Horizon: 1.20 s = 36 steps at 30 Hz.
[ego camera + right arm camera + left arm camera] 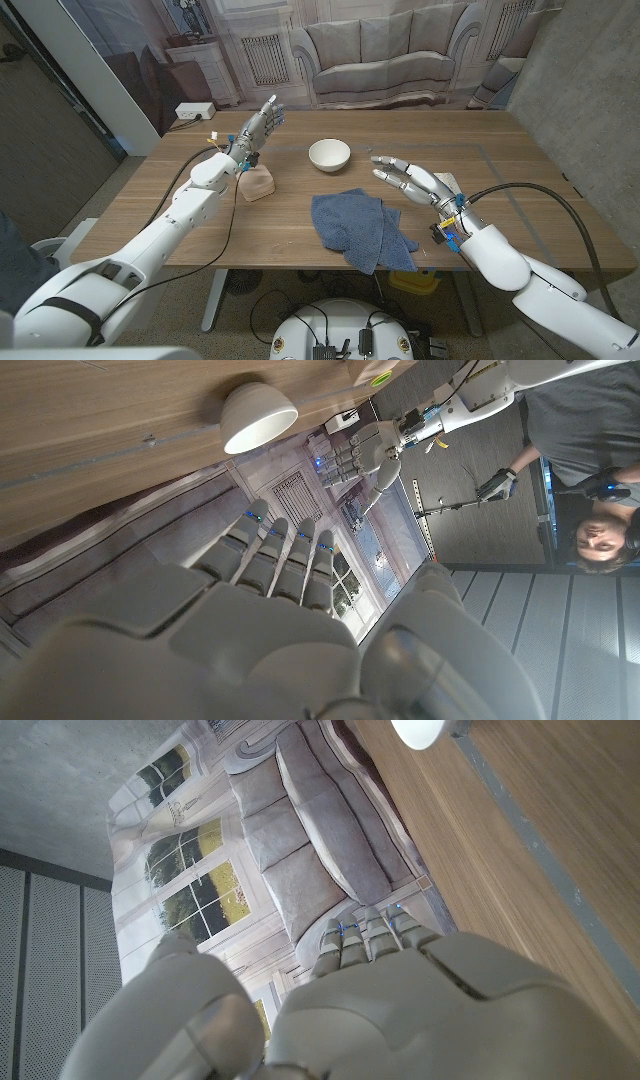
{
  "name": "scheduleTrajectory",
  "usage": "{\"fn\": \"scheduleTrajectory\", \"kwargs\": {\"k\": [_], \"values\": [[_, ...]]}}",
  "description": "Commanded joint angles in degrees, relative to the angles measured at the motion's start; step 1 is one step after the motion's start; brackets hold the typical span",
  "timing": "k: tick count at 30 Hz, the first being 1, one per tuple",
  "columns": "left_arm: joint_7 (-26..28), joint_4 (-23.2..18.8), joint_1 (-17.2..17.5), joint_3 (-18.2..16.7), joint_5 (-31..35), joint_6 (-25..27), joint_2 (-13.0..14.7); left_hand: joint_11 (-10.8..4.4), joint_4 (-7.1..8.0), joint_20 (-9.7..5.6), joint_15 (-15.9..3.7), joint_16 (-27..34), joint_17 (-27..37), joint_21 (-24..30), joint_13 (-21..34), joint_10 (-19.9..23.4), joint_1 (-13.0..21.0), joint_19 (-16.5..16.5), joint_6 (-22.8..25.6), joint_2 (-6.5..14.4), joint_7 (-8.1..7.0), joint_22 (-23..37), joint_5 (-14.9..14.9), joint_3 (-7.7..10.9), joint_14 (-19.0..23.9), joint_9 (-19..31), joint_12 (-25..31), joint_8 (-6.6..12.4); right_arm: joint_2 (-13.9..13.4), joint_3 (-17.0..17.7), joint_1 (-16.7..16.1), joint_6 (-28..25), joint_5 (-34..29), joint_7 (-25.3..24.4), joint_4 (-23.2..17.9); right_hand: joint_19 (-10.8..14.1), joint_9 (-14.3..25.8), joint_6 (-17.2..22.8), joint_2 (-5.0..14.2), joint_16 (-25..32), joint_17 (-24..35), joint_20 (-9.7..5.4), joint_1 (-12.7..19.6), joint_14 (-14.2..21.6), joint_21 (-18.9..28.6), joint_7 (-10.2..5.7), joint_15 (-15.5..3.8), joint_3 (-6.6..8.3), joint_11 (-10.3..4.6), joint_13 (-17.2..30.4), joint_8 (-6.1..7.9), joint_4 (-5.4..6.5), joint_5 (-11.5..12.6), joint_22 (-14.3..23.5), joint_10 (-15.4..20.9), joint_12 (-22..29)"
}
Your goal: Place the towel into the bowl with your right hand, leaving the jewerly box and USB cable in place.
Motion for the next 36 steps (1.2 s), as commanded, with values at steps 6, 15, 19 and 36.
{"fn": "scheduleTrajectory", "kwargs": {"k": [6,15,19,36], "values": [[-1.21,2.54,-1.89,0.79,0.37,-0.17,-1.01,-0.04,0.34,-0.49,-0.12,0.54,0.11,0.41,0.00,0.26,0.37,-0.05,0.69,0.16,-0.12,0.24,-0.07,-0.40,0.15,0.12,-0.10,-0.04,-1.10,0.05,-0.71,-2.38,-9.81,-2.44,-1.22,0.85,0.21,1.29,1.99,0.28,0.25,-4.51,0.28,0.92,0.20,-0.39,-3.82,0.56,-0.65,0.09,0.42,-0.04,0.71,0.22,1.12,0.17],[-1.56,3.86,-2.96,1.09,0.59,0.11,-1.41,0.03,0.33,-0.52,-0.08,0.54,0.11,0.42,0.00,0.24,0.42,-0.03,0.66,0.20,-0.07,0.24,-0.11,-0.48,0.18,0.12,-0.14,-0.08,-2.39,-0.03,-0.07,-4.04,-14.34,-2.76,-1.35,1.24,0.23,1.93,2.77,0.19,0.26,-4.81,0.40,1.28,0.16,-0.81,-4.30,0.91,-0.91,0.10,0.47,0.00,0.92,0.22,1.60,0.19],[-1.73,4.48,-3.53,1.25,0.66,0.36,-1.64,-0.05,0.33,-0.51,-0.13,0.52,0.11,0.42,0.00,0.23,0.43,-0.03,0.69,0.22,-0.08,0.24,-0.12,-0.51,0.16,0.12,-0.15,-0.08,-3.09,-0.45,0.44,-4.19,-17.56,-3.71,-0.93,1.35,0.23,1.95,2.92,0.11,0.25,-4.99,0.41,1.30,0.13,-1.04,-4.70,0.97,-0.96,0.11,0.39,-0.01,1.00,0.22,1.57,0.11],[-1.66,3.82,-4.58,1.56,1.21,2.35,-0.87,-0.06,0.31,-0.46,-0.14,0.48,0.11,0.42,0.00,0.24,0.53,-0.02,0.66,0.32,-0.16,0.25,-0.16,-0.63,0.11,0.13,-0.19,-0.14,-6.68,-0.79,1.12,-6.72,-22.95,-2.38,-1.78,1.44,0.26,1.03,2.93,-0.42,0.09,-5.59,2.23,1.25,-0.30,-1.61,-5.29,1.70,-1.15,0.13,-0.30,-1.37,1.70,0.09,0.80,-0.55]]}}
